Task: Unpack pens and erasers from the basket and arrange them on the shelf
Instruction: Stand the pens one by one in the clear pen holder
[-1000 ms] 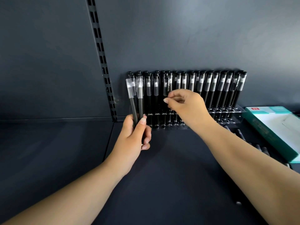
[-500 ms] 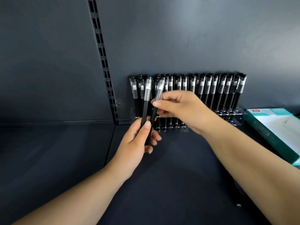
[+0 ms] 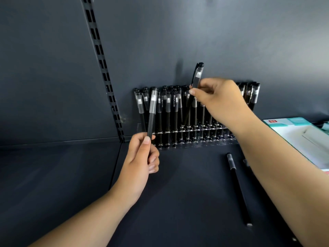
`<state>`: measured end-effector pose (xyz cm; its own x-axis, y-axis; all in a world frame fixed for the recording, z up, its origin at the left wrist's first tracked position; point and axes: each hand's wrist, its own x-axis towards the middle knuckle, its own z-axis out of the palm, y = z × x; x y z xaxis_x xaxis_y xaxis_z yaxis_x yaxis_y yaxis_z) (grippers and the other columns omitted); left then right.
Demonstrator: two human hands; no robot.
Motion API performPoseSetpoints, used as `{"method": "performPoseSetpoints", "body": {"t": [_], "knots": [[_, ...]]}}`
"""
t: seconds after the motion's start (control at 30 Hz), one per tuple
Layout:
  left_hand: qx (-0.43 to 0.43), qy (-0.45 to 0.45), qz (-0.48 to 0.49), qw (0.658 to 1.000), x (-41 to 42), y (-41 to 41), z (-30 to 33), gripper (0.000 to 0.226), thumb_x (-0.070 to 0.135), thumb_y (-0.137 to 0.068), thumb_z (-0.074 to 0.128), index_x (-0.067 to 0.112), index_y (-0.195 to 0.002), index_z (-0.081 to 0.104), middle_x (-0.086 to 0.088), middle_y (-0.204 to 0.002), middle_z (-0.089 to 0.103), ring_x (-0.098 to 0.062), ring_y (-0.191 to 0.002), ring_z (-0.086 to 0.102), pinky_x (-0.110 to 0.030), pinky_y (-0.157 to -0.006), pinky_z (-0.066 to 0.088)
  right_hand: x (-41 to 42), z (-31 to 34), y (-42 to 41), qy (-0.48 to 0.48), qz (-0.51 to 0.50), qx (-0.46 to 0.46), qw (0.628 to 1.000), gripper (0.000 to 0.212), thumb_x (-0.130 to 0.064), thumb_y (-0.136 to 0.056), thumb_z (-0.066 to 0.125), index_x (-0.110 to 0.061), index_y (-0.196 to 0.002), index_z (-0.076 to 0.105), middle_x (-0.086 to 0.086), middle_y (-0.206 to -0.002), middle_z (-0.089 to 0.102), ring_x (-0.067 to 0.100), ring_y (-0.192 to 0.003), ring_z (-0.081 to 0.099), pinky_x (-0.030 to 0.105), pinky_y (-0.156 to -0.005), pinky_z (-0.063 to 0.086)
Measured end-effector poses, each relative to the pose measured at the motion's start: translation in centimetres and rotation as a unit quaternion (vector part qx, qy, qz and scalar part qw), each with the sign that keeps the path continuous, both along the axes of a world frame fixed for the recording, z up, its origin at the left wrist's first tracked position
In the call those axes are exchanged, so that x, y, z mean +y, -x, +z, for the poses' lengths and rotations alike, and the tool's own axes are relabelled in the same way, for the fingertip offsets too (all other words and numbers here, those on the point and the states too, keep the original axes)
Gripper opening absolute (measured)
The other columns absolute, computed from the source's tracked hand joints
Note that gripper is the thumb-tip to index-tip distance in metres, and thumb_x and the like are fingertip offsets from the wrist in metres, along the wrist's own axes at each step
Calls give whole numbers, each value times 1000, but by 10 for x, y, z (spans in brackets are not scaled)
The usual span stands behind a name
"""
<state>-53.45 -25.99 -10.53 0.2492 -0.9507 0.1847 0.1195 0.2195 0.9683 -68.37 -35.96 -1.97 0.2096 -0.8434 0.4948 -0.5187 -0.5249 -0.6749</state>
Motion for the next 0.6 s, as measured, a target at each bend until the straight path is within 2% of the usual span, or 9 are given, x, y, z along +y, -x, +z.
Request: {"method": "performPoseSetpoints", "body": {"t": [0.1,0.23,0.33,0.4,0.47,0.53,0.6], "knots": [[-21,5,15,1000,-1,0,-4,14,16,-98,30,22,-91,42,10,-52,42,-4,-47,34,-19,-46,30,-2,-5,-2,4,0,2,1000,31,-23,-90,55,7,-88,58,26,-83,62,33,-66,54,23,-57,38],[-62,22,35,997,-5,0,-9,17,11,-98,32,27,-93,35,8,-61,53,-2,-52,44,-19,-49,37,-2,-3,-2,3,2,19,1000,32,-24,-90,55,8,-86,58,28,-87,63,22,-65,50,26,-60,42],[-78,27,33,996,-5,-1,-10,18,10,-97,33,27,-93,33,5,-70,58,-2,-57,51,-18,-51,41,-2,-1,0,-5,5,31,999,29,-24,-90,55,4,-88,61,27,-87,64,30,-69,58,35,-69,51],[-84,26,30,996,-5,0,-10,18,10,-96,33,27,-92,32,4,-73,60,-2,-58,54,-17,-52,42,-3,1,1,-1,2,39,999,26,-25,-91,55,-1,-85,62,25,-86,66,33,-71,60,32,-68,51],[-86,21,27,996,-5,0,-10,17,10,-96,34,26,-91,32,4,-75,61,-2,-60,57,-17,-52,43,-5,2,3,1,-2,45,999,30,-25,-90,55,4,-85,61,27,-86,65,38,-74,60,29,-63,50],[-92,15,23,995,-5,0,-9,14,12,-96,34,25,-91,32,3,-77,63,-3,-61,59,-17,-52,43,-6,2,4,-5,-4,64,998,35,-25,-90,56,9,-85,57,29,-87,63,34,-63,55,22,-53,42],[-100,13,22,995,-5,0,-9,11,14,-96,35,23,-90,33,3,-76,65,-3,-62,59,-17,-52,43,-7,-2,3,-18,3,95,995,37,-25,-90,56,11,-82,54,29,-88,63,28,-60,53,22,-51,36]]}}
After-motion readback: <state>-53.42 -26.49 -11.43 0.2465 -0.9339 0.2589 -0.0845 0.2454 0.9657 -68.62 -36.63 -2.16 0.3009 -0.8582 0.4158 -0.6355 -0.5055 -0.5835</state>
